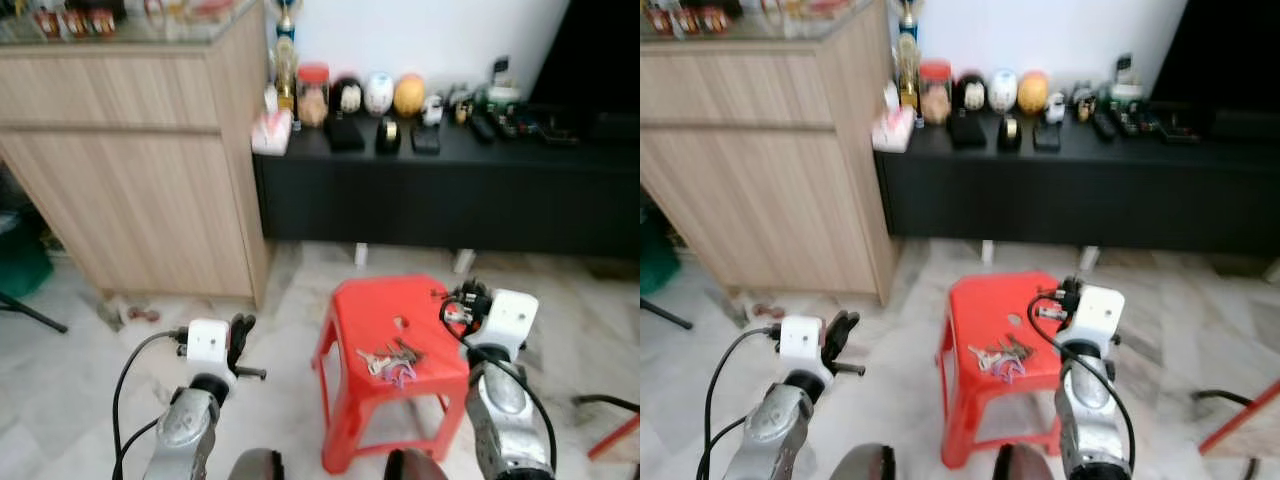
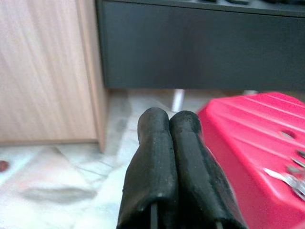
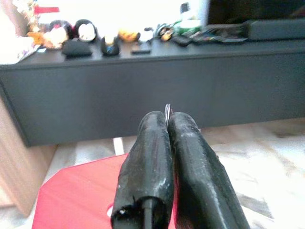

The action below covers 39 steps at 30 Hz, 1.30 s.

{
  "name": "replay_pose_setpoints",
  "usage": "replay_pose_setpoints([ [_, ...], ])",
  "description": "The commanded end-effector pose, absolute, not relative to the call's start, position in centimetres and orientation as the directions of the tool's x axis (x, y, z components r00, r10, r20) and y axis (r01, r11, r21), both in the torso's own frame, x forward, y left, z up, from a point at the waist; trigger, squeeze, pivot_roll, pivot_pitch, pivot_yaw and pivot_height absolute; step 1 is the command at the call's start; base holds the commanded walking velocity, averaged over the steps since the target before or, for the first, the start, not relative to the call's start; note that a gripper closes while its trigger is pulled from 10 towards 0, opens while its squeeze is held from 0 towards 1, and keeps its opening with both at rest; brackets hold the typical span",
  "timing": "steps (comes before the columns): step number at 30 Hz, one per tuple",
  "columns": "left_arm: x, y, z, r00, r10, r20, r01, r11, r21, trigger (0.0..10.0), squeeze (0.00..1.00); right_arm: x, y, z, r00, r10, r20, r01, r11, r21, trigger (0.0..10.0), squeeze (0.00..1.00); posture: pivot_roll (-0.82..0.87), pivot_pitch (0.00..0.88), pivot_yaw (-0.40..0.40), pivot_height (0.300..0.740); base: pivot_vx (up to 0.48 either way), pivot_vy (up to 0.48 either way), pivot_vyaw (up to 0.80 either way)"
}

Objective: Hang keys on a hook

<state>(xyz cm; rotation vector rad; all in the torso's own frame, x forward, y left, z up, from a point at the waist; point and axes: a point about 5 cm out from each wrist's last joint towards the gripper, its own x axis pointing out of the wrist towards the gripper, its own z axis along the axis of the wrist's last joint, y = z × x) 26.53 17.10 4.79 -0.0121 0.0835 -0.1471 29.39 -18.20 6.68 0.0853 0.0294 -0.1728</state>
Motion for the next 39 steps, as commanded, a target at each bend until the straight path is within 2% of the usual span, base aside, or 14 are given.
replay_pose_setpoints([
  [1, 26.7, 17.1, 5.0, 0.986, -0.151, -0.077, 0.151, 0.988, -0.001, 10.0, 0.0, 29.5, -18.1, 7.1, 0.985, -0.17, -0.023, 0.171, 0.982, 0.085, 10.0, 0.0, 0.15, 0.006, -0.049, 0.632, -0.3, 0.0, 0.0],
  [10, 26.1, 18.2, 3.5, 0.986, -0.085, -0.142, 0.088, 0.996, 0.011, 10.0, 0.0, 29.6, -17.5, 7.5, 0.992, -0.127, 0.009, 0.125, 0.988, 0.091, 10.0, 0.0, 0.15, 0.013, -0.045, 0.632, -0.094, 0.0, 0.0],
  [26, 26.3, 17.8, 3.6, 0.986, -0.096, -0.134, 0.098, 0.995, 0.011, 10.0, 0.0, 29.6, -18.0, 7.1, 0.99, -0.141, -0.009, 0.141, 0.987, 0.075, 10.0, 0.0, 0.15, 0.008, -0.049, 0.737, 0.0, 0.0, 0.0],
  [29, 26.3, 17.8, 3.5, 0.985, -0.097, -0.139, 0.1, 0.995, 0.01, 10.0, 0.0, 29.6, -17.9, 7.1, 0.991, -0.136, -0.013, 0.137, 0.988, 0.073, 10.0, 0.0, 0.15, 0.008, -0.049, 0.74, 0.0, 0.0, 0.0],
  [33, 25.7, 19.0, 1.9, 0.976, -0.064, -0.208, 0.068, 0.998, 0.012, 10.0, 0.0, 29.6, -18.0, 6.6, 0.989, -0.142, -0.034, 0.144, 0.987, 0.071, 10.0, 0.0, 0.15, 0.002, -0.051, 0.74, 0.0, 0.0, 0.0],
  [39, 23.5, 21.1, -2.0, 0.902, -0.02, -0.431, 0.055, 0.996, 0.069, 10.0, 0.0, 29.5, -17.8, 6.2, 0.99, -0.134, -0.05, 0.137, 0.988, 0.074, 10.0, 0.0, 0.16, 0.0, -0.046, 0.74, 0.0, 0.0, 0.0],
])
